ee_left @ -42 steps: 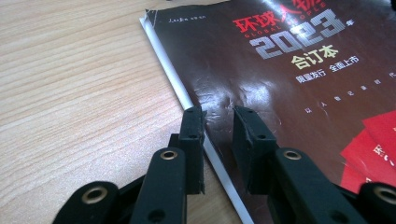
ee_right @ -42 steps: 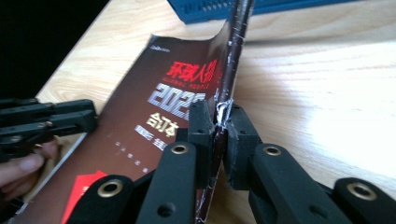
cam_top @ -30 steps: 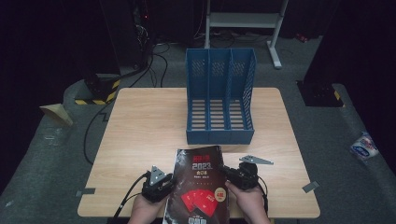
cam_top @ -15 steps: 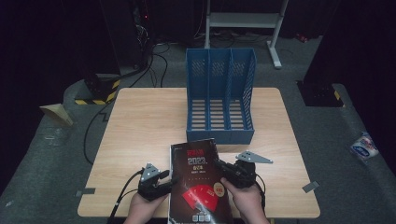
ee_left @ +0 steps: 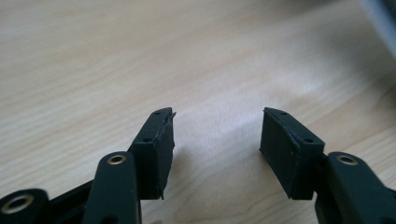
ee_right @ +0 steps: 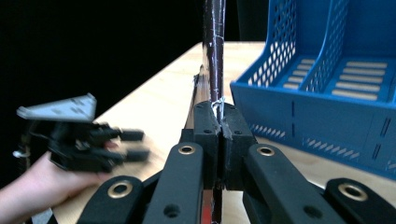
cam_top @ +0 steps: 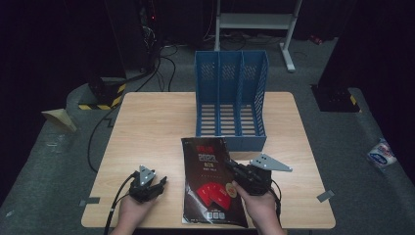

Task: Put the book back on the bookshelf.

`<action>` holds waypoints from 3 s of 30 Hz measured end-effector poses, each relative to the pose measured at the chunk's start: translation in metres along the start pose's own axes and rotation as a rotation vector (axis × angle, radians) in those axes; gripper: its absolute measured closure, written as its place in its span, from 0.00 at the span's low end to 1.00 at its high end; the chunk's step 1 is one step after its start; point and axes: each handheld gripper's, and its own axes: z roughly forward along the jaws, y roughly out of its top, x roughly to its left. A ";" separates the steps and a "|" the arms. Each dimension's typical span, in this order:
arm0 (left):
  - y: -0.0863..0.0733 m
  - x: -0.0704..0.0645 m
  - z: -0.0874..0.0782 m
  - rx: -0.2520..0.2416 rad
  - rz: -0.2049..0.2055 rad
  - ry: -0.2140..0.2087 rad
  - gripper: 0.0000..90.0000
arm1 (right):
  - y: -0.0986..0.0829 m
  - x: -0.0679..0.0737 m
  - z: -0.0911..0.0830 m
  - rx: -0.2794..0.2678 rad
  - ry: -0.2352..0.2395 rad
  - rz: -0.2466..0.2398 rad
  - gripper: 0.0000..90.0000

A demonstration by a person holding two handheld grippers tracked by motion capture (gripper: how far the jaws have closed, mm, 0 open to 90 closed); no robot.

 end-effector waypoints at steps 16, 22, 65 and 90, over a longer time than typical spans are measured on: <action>-0.001 0.008 0.002 0.014 -0.078 -0.066 0.45 | 0.035 0.018 -0.031 -0.195 -0.014 -0.099 0.97; -0.001 0.010 0.002 0.016 -0.086 -0.078 0.45 | 0.051 0.025 -0.047 -0.261 -0.060 -0.136 0.97; -0.001 0.010 0.002 0.017 -0.078 -0.081 0.45 | 0.137 -0.054 -0.070 -0.498 -0.442 -0.113 0.97; -0.001 0.010 0.002 0.015 -0.069 -0.087 0.45 | 0.164 -0.099 0.021 -0.432 -0.580 -0.107 0.97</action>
